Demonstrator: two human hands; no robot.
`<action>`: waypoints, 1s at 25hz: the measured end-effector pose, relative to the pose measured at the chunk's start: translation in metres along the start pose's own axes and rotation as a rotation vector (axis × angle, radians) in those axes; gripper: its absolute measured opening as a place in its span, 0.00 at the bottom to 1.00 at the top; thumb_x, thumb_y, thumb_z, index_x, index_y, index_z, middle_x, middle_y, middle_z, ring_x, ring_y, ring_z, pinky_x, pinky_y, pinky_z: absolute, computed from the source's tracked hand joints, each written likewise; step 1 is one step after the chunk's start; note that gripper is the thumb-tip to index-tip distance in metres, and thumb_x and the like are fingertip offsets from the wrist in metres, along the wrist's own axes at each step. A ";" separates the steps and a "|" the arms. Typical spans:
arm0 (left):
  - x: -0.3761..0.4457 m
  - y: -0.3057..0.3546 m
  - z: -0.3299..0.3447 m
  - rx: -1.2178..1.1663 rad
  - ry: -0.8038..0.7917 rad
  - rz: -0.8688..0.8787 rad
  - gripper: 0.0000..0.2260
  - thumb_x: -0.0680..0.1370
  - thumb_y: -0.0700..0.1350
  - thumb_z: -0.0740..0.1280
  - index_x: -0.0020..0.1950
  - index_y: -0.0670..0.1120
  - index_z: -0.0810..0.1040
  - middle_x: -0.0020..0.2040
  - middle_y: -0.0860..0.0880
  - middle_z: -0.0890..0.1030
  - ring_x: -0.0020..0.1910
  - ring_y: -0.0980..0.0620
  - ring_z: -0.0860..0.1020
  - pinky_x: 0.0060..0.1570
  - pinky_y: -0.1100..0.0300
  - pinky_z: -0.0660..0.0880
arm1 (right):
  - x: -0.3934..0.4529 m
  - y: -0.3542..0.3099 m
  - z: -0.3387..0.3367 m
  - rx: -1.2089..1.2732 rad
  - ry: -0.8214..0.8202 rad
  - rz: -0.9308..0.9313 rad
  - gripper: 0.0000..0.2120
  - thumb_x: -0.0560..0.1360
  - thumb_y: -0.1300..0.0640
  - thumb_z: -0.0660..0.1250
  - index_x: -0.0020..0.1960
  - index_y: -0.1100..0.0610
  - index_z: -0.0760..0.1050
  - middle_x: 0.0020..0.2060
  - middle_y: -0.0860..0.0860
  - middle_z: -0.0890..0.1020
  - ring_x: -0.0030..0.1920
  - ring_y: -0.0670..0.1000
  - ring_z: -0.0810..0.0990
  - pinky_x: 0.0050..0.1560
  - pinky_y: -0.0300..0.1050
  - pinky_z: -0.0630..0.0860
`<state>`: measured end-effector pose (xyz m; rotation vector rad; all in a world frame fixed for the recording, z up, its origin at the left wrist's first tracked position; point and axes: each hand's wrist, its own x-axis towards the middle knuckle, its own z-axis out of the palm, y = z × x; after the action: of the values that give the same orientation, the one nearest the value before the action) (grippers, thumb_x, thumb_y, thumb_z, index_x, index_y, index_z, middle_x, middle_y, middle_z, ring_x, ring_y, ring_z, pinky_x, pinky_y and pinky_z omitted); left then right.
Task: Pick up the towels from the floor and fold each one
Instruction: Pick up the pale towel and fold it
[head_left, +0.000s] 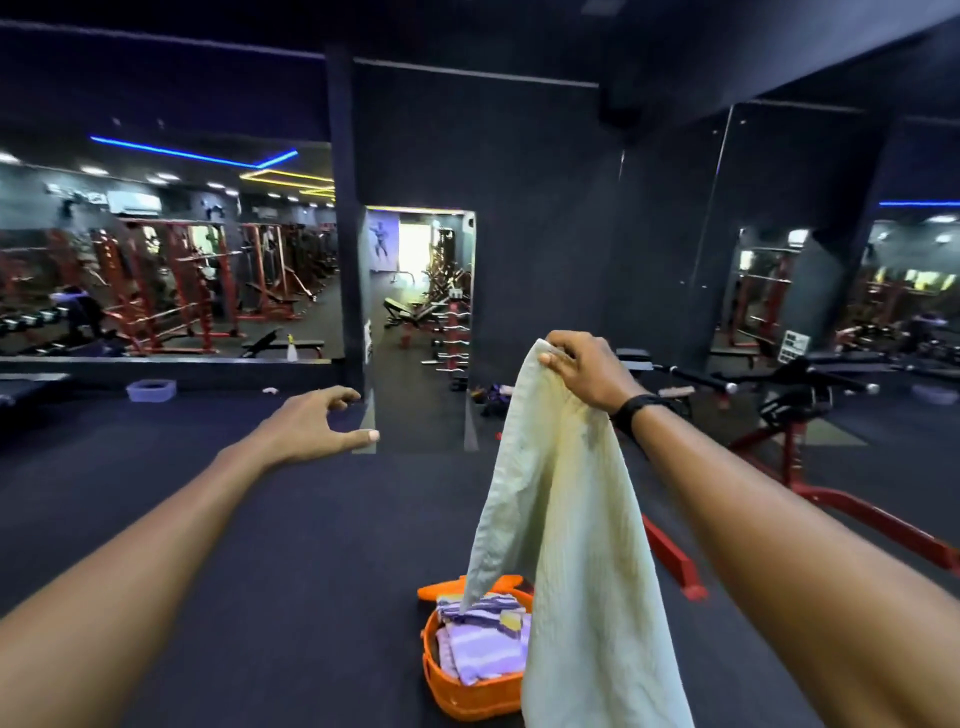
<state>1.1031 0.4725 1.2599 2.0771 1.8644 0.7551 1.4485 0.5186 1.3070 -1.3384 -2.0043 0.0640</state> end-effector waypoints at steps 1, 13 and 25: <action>0.015 0.001 0.008 -0.008 -0.010 0.013 0.33 0.68 0.62 0.73 0.70 0.53 0.70 0.66 0.49 0.75 0.65 0.50 0.72 0.64 0.52 0.70 | 0.007 0.011 0.001 -0.016 -0.005 0.011 0.12 0.78 0.56 0.63 0.36 0.53 0.69 0.32 0.51 0.74 0.37 0.54 0.71 0.39 0.47 0.67; 0.238 0.029 0.097 -0.088 -0.180 0.118 0.32 0.67 0.66 0.71 0.67 0.52 0.74 0.61 0.50 0.78 0.60 0.51 0.76 0.61 0.54 0.73 | 0.155 0.112 0.043 0.034 -0.036 0.020 0.11 0.79 0.55 0.64 0.40 0.59 0.74 0.33 0.50 0.73 0.37 0.47 0.70 0.39 0.42 0.66; 0.366 0.021 0.185 0.296 -0.288 -0.166 0.17 0.73 0.60 0.69 0.51 0.48 0.76 0.49 0.49 0.81 0.50 0.50 0.80 0.43 0.58 0.72 | 0.275 0.242 0.025 0.383 0.255 -0.047 0.14 0.76 0.51 0.63 0.40 0.62 0.72 0.33 0.51 0.73 0.35 0.48 0.70 0.37 0.47 0.68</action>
<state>1.2360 0.8551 1.1934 2.0282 2.0423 0.1355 1.5678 0.8651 1.3344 -1.0013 -1.7034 0.2322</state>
